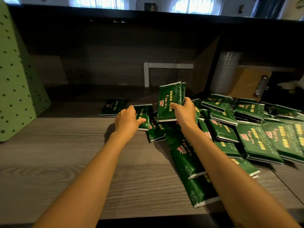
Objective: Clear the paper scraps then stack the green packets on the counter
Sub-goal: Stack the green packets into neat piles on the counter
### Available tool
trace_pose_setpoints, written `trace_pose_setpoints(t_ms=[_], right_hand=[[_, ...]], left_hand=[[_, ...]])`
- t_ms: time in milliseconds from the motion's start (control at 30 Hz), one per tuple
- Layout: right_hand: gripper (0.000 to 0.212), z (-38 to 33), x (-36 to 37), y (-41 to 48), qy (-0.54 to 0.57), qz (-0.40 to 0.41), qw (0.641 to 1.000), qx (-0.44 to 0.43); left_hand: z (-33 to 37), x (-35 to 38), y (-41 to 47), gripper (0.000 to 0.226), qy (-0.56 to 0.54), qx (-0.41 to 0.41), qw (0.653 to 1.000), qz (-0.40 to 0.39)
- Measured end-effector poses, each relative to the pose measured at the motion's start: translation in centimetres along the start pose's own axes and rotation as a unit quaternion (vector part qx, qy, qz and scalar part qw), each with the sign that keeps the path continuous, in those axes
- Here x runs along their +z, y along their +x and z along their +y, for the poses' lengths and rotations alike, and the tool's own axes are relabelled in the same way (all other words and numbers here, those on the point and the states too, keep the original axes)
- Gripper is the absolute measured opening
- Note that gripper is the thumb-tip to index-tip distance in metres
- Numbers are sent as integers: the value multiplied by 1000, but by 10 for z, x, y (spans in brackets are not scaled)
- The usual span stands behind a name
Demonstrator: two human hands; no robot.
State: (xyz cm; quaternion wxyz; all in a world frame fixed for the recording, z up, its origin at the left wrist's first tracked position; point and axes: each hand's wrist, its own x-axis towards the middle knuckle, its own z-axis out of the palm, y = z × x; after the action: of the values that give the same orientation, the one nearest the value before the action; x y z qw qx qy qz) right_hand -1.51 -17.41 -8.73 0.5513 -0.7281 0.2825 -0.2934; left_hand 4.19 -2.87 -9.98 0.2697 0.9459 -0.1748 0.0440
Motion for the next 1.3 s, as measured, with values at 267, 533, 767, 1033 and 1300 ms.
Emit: trace_pose_setpoints(t_ms=[267,533,767,1033,1300], right_hand=[[53,2,-1,2,-3,-2,1000,2],[50,-5,-3,-6,7,-42,999,-14],[32,-17,-1,-22,44,-102,994,-21],[22,-11,6,-22,53,-154,986,-31],[24,-7,7,-17,41,-110,993,-2]], left_hand=[[1,-15,2,63,-255,-92,962,33],[11,-23,5,39,-562,-69,821,69],[21,-9,-4,48,-525,-32,849,48],[18,-6,-2,37,-434,-29,896,91],[-27,-8,17,46,38,-35,998,29]])
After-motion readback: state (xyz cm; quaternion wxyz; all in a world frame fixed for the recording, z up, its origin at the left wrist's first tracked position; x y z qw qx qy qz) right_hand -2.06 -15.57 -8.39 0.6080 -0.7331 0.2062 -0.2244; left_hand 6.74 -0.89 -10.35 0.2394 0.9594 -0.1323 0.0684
